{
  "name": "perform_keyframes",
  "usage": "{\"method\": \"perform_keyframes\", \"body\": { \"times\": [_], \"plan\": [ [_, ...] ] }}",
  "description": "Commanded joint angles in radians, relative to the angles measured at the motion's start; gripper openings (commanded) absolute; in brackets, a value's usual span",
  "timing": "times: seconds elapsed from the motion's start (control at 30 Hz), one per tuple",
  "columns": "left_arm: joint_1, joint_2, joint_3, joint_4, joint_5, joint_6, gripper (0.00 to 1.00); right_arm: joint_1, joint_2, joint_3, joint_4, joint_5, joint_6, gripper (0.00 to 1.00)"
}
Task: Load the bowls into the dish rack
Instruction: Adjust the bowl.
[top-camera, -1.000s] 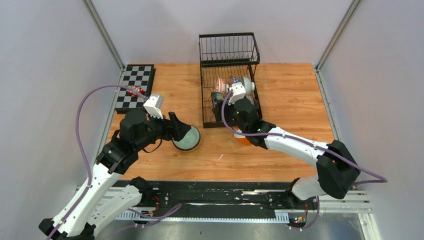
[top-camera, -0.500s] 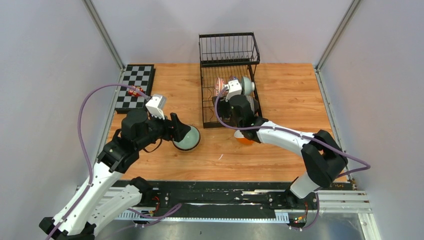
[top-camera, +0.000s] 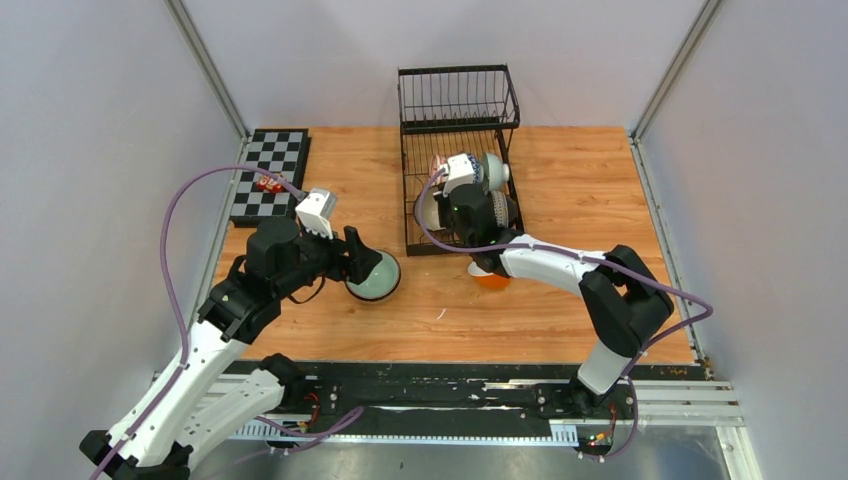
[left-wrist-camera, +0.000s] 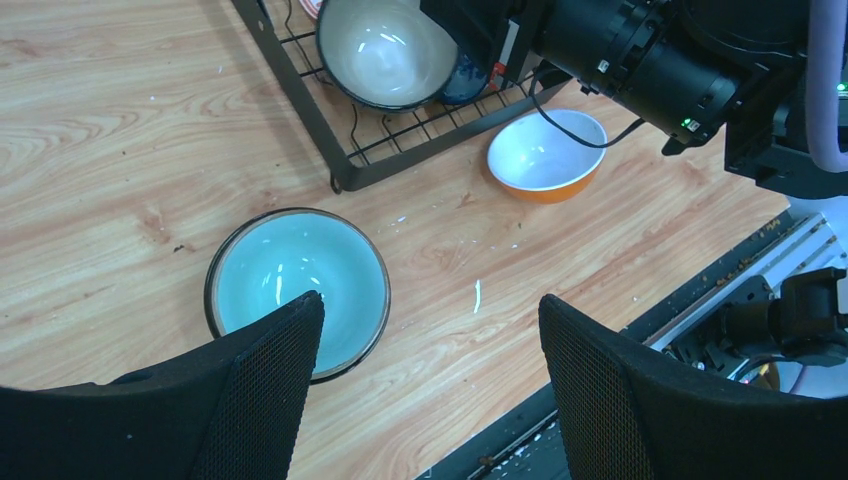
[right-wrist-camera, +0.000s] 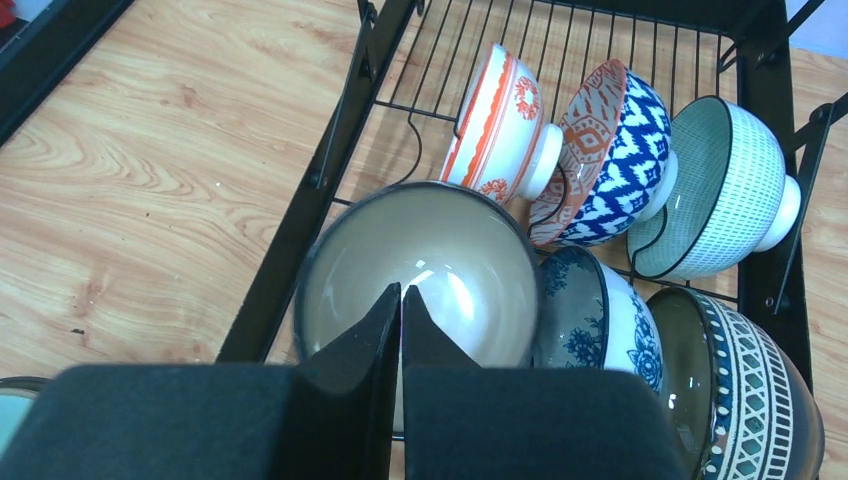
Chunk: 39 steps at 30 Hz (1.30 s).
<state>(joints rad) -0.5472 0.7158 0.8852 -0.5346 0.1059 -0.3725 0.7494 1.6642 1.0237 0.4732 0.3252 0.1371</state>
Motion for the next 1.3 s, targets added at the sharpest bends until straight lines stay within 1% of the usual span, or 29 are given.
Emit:
{"method": "perform_keyframes", "body": {
  "times": [0.0,0.2,0.23,0.33,0.43,0.5,0.6,0.77,0.83,0.97,1.07,1.13,1.17,1.27],
  "plan": [
    [-0.002,0.005,-0.008,-0.001,-0.008,0.024,0.80,-0.017,0.019,0.024,0.024,0.018,-0.016,0.03],
    [-0.002,0.007,-0.012,-0.002,-0.010,0.027,0.80,-0.018,0.014,0.036,-0.004,-0.009,-0.007,0.03],
    [-0.001,0.007,-0.012,-0.001,-0.012,0.027,0.80,-0.018,0.013,0.041,-0.020,-0.013,-0.007,0.05],
    [-0.001,0.006,-0.017,-0.002,-0.015,0.027,0.81,-0.019,0.010,0.040,-0.049,-0.003,0.002,0.20],
    [-0.002,0.006,-0.021,-0.001,-0.018,0.029,0.81,-0.025,0.009,0.038,-0.079,0.007,0.017,0.43],
    [-0.002,0.004,-0.025,0.001,-0.018,0.031,0.81,-0.033,0.013,0.050,-0.121,0.005,0.038,0.49],
    [-0.002,0.001,-0.028,0.000,-0.021,0.033,0.81,-0.039,0.018,0.083,-0.208,-0.030,0.057,0.51],
    [-0.002,-0.005,-0.038,0.002,-0.025,0.036,0.81,-0.038,0.002,0.080,-0.224,-0.157,0.022,0.58],
    [-0.002,-0.007,-0.038,0.002,-0.023,0.037,0.81,-0.038,0.011,0.111,-0.266,-0.198,0.004,0.61],
    [-0.002,-0.008,-0.038,0.000,-0.024,0.040,0.82,-0.038,0.053,0.174,-0.352,-0.259,-0.033,0.65],
    [-0.002,-0.011,-0.040,-0.001,-0.028,0.043,0.82,-0.039,0.081,0.207,-0.385,-0.307,-0.055,0.66],
    [-0.002,-0.011,-0.041,-0.003,-0.026,0.044,0.82,-0.039,0.110,0.242,-0.429,-0.310,-0.072,0.66],
    [-0.002,-0.012,-0.042,-0.002,-0.026,0.044,0.82,-0.039,0.126,0.261,-0.448,-0.340,-0.080,0.67],
    [-0.002,-0.012,-0.043,-0.002,-0.024,0.047,0.82,-0.038,0.164,0.303,-0.483,-0.351,-0.101,0.67]
  ]
}}
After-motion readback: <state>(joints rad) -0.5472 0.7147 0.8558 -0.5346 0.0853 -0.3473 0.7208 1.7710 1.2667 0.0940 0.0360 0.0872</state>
